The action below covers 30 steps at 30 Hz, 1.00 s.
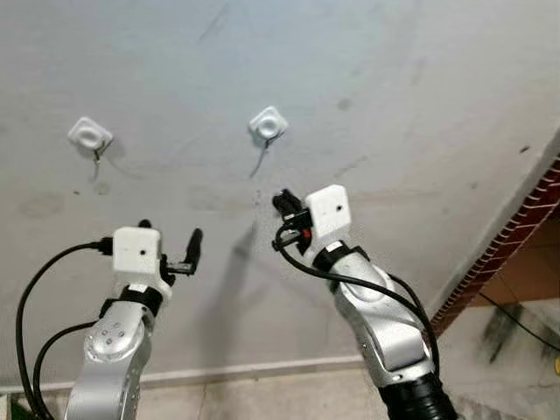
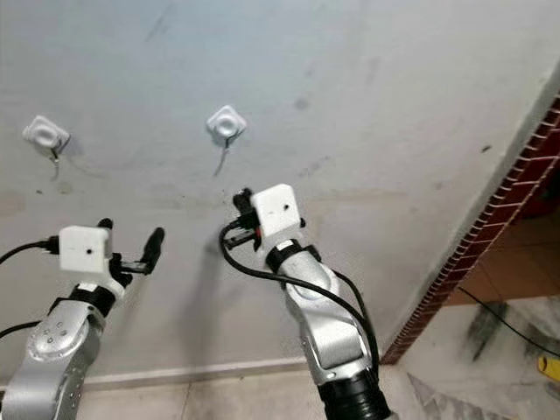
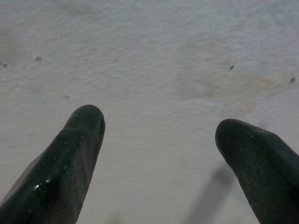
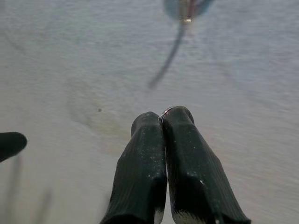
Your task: Hang keys on a hook
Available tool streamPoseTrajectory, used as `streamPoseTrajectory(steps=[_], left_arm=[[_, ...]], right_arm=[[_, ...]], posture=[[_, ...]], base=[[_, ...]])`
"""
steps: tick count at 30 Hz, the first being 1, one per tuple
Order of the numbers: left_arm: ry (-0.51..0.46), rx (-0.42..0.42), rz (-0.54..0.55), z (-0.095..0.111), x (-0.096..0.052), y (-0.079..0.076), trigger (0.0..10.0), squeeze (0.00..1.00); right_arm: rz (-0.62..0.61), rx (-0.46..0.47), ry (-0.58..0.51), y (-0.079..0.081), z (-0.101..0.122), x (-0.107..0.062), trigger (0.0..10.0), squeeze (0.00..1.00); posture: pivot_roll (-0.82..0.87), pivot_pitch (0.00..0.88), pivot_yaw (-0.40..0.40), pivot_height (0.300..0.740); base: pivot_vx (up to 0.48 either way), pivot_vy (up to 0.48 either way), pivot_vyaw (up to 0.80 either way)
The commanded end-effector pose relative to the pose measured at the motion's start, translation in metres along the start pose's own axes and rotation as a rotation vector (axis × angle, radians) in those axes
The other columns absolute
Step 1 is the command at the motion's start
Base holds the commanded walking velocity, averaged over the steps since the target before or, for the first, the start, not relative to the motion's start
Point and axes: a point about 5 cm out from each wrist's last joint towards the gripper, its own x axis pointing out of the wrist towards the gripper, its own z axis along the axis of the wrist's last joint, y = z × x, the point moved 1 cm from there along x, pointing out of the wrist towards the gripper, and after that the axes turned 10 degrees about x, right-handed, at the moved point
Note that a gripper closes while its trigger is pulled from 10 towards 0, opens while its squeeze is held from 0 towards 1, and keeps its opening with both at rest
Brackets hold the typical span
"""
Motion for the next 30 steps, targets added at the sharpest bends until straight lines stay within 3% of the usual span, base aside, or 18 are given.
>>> streamPoseTrajectory(steps=[1,4,8,10,12,30], left_arm=[[0.007,0.004,0.001,-0.001,-0.001,-0.002,10.0,0.0],[0.0,0.017,-0.007,0.0,-0.001,-0.003,10.0,0.0],[-0.06,0.032,-0.105,0.01,-0.004,-0.016,10.0,0.0],[-0.106,0.043,-0.212,0.018,-0.006,-0.028,10.0,0.0],[-0.114,0.053,-0.227,0.019,-0.007,-0.03,10.0,0.0],[-0.108,0.055,-0.208,0.018,-0.006,-0.027,10.0,0.0]], right_arm=[[-0.013,-0.01,-0.012,-0.005,0.004,-0.001,10.0,0.0],[-0.008,-0.007,-0.036,-0.003,0.008,0.0,10.0,0.0],[-0.009,0.009,-0.1,0.0,0.022,0.005,10.0,0.0],[-0.007,0.004,-0.122,0.0,0.028,0.006,10.0,0.0],[-0.005,0.001,-0.127,0.0,0.03,0.006,10.0,0.0],[0.113,-0.006,-0.258,0.014,0.069,0.018,10.0,0.0]], posture=[[0.15,0.0,0.023,0.74],[0.15,0.0,0.023,0.74],[0.16,0.0,0.026,0.74],[0.17,0.0,0.026,0.74],[0.17,0.0,0.027,0.74],[0.17,0.0,0.035,0.74]], base=[[0.0,0.0,0.0],[0.0,0.0,0.0],[0.0,0.0,0.0],[0.0,0.0,0.0],[0.0,0.0,0.0],[0.0,0.0,0.0]])
